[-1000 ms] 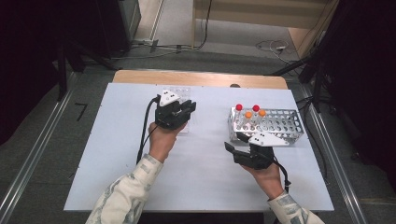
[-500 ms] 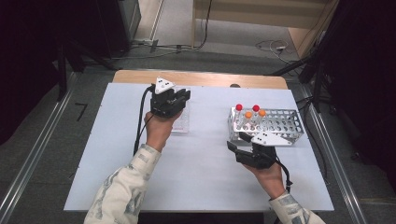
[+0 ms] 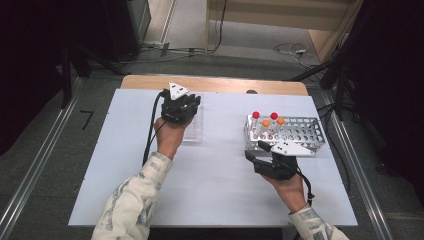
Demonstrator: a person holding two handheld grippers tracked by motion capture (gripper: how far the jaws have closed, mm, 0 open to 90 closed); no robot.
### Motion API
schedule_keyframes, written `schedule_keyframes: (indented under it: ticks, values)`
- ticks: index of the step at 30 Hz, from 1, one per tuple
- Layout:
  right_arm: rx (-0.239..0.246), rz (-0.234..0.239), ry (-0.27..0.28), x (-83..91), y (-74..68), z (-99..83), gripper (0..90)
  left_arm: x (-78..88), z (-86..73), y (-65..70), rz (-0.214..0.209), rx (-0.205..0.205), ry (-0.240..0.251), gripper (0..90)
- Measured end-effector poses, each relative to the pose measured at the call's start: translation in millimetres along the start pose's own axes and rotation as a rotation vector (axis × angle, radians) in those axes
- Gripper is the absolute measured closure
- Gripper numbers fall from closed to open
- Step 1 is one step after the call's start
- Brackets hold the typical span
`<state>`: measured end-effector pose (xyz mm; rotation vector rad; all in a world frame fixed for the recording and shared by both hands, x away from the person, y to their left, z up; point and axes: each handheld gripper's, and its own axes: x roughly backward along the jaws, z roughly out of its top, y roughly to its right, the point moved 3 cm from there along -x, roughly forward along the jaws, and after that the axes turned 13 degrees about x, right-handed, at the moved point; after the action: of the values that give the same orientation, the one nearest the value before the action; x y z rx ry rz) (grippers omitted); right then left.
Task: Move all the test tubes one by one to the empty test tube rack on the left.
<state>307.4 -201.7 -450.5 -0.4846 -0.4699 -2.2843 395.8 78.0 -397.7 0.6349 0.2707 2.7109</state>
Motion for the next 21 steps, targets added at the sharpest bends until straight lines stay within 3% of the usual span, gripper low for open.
schedule_keyframes:
  ticks: [7,16,21]
  values:
    - [-0.001,-0.002,-0.002,-0.2,0.5,-0.3,37.7,-11.4,-19.8,1.5,0.032,-0.043,-0.039,76.4]
    - [0.000,-0.005,-0.009,-2.0,1.0,-1.8,37.7,-24.4,-40.5,-3.2,0.043,-0.035,-0.094,76.1]
    - [-0.005,-0.010,-0.013,-1.8,1.9,-2.6,37.5,-27.1,-45.3,-4.0,0.039,-0.029,-0.093,73.4]
